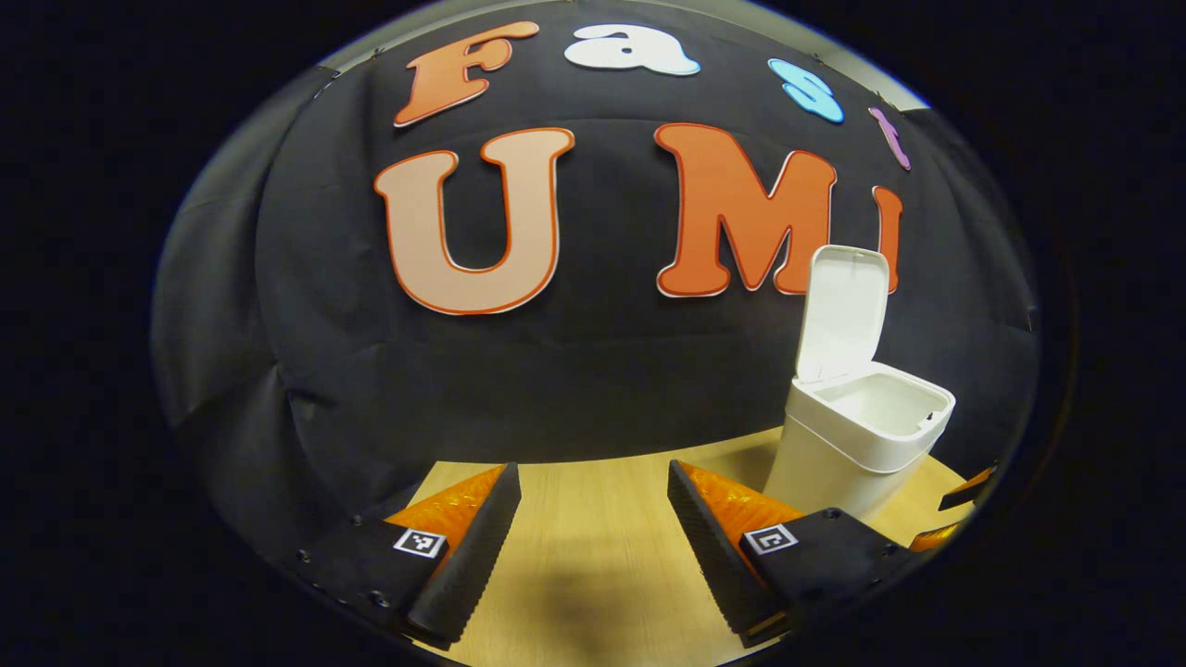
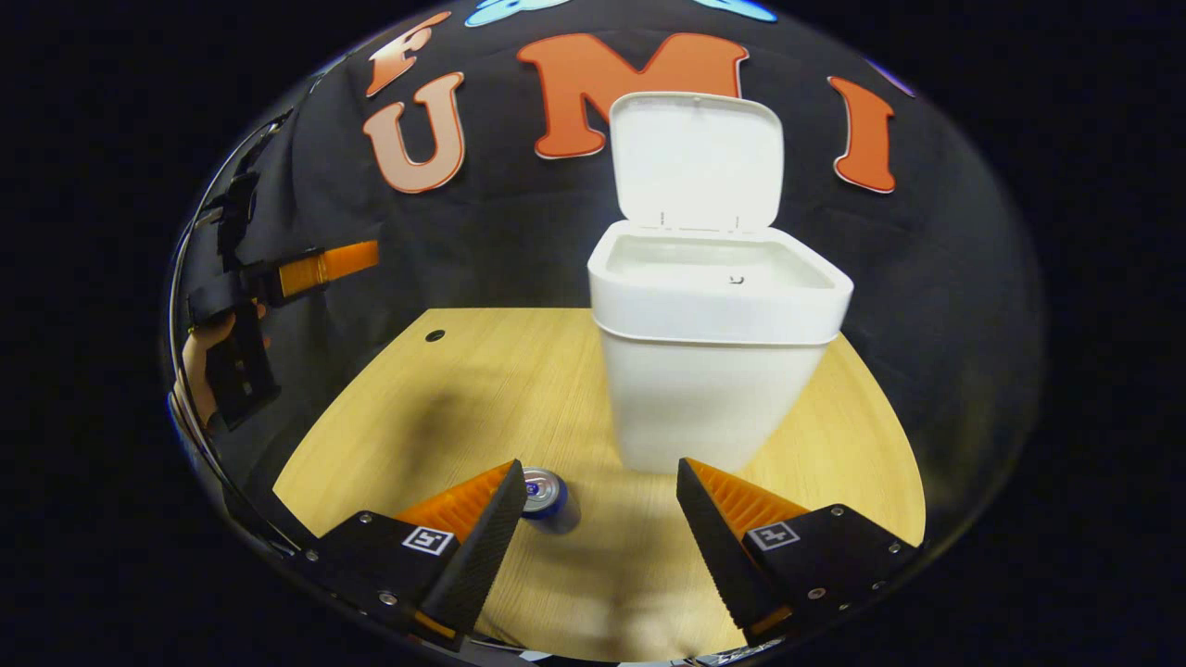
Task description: Press the lid of the desktop garbage bin to open it, pick up the crumpled paper on the desktop and throw it into the bin, then pick up the pop can on the desktop and drop it into the bin, and finally close the garbage bin lid.
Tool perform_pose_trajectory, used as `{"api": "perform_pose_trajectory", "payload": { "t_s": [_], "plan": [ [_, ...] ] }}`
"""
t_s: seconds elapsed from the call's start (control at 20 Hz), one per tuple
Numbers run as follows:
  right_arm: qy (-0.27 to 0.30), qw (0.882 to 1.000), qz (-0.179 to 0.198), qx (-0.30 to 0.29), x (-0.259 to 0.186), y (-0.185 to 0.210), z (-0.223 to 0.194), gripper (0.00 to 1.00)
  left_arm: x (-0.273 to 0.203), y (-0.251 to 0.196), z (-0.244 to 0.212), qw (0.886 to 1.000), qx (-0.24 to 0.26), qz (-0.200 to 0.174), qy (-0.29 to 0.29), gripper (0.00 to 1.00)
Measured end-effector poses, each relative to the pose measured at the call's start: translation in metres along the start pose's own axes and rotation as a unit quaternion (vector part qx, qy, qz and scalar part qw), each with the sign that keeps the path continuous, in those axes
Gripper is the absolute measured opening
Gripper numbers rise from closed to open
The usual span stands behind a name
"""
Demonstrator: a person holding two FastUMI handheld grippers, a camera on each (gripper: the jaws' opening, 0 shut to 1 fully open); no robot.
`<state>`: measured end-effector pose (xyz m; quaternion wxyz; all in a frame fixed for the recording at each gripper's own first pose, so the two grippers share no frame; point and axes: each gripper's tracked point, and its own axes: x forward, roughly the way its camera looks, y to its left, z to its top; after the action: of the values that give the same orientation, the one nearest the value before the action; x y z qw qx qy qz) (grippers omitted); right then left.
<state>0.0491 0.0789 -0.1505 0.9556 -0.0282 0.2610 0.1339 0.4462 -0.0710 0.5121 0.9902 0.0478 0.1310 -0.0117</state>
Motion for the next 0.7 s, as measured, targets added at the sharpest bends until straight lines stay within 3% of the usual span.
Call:
{"api": "perform_pose_trajectory", "payload": {
  "t_s": [0.4,0.7],
  "plan": [
    [0.042,0.997,0.036,-0.054,0.046,0.048,-0.025,0.99,-0.029,0.069,-0.017,0.998,-0.006,0.057,0.003,1.00],
    [0.081,0.992,0.032,-0.093,0.082,0.058,-0.058,0.99,-0.045,0.098,-0.029,0.997,-0.006,0.082,0.009,1.00]
  ]
}}
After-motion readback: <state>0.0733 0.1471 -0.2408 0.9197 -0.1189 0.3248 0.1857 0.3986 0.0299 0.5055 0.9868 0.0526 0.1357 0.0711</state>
